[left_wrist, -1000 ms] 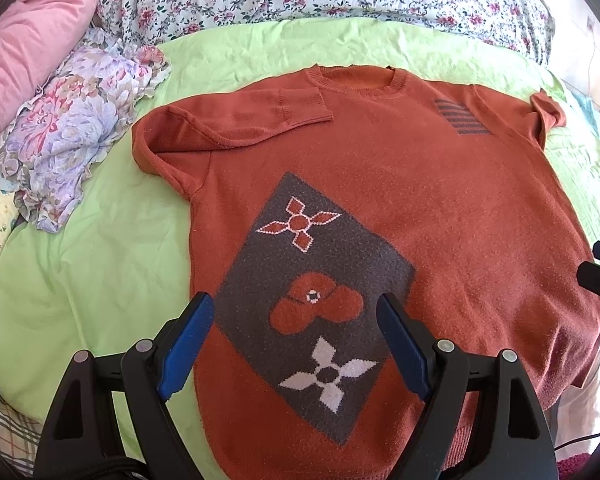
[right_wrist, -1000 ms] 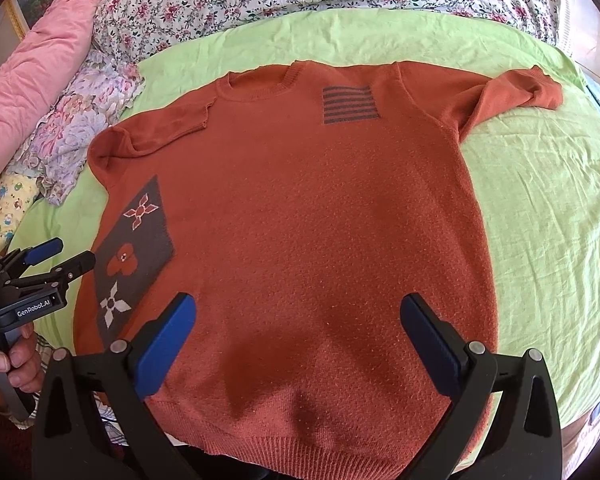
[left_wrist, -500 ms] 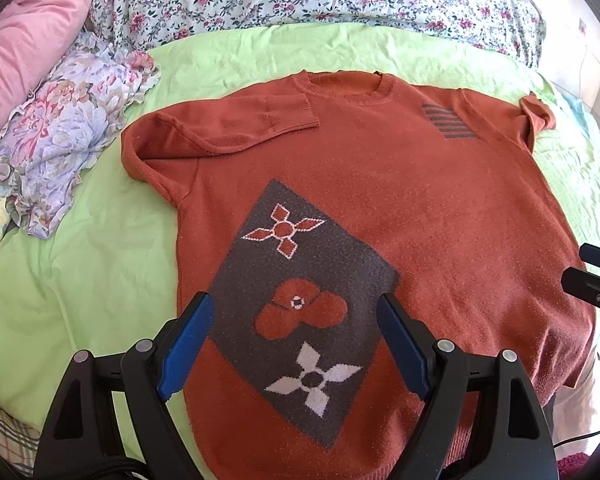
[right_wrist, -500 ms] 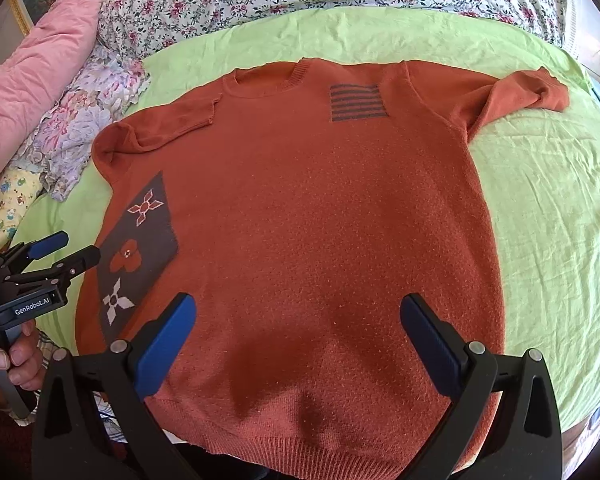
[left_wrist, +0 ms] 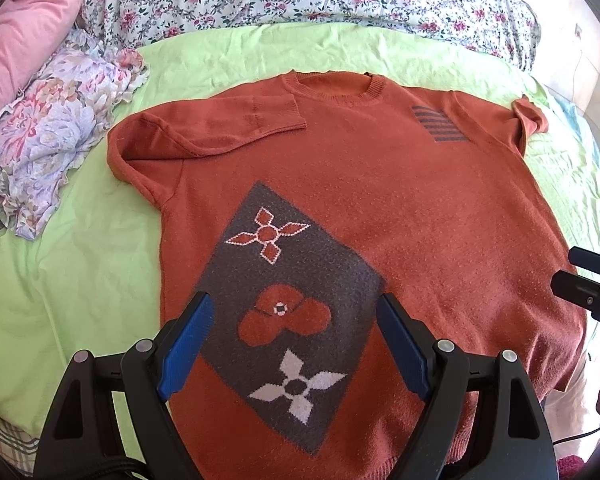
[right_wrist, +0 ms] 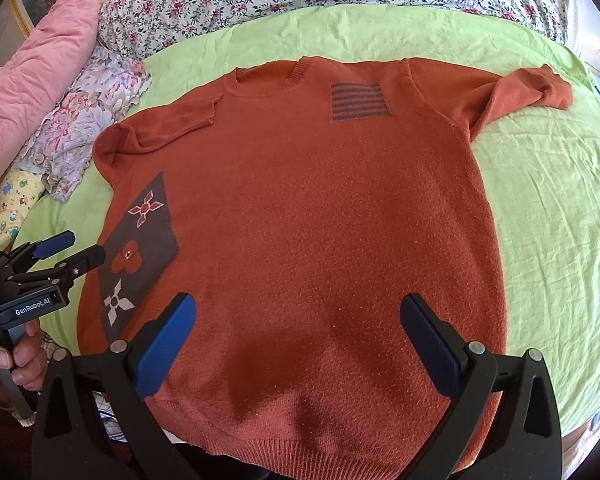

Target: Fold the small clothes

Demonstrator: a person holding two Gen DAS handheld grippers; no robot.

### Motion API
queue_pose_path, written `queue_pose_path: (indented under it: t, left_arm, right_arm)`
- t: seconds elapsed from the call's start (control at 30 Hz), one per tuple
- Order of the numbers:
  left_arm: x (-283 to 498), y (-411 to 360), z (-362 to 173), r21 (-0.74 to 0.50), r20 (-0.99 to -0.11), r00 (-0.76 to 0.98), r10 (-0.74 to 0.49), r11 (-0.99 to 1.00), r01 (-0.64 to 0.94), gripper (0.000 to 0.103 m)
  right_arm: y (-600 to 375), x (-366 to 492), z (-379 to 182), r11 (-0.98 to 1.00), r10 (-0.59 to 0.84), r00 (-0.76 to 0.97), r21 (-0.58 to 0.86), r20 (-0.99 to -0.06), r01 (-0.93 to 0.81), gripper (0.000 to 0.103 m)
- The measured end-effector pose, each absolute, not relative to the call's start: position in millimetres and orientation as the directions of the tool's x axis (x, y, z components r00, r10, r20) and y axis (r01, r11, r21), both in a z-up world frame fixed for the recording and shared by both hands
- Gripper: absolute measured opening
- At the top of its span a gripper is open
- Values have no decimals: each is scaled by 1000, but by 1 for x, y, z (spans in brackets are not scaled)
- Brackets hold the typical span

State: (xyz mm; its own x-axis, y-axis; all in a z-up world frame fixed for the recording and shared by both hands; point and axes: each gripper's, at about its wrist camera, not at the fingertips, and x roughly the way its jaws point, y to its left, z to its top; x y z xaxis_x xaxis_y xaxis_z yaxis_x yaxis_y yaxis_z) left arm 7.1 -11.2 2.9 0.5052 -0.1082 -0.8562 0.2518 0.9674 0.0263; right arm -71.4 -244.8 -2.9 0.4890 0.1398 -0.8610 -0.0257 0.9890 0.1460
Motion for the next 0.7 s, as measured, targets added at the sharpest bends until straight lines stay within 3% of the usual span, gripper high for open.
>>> queue_pose_path:
  t: [0.7]
  left_arm:
    - [70,-23,-4,-25,-870,477,-125,977,210,84]
  right_arm:
    - [-343,-4,19,963,56,538,189,-841,194,86]
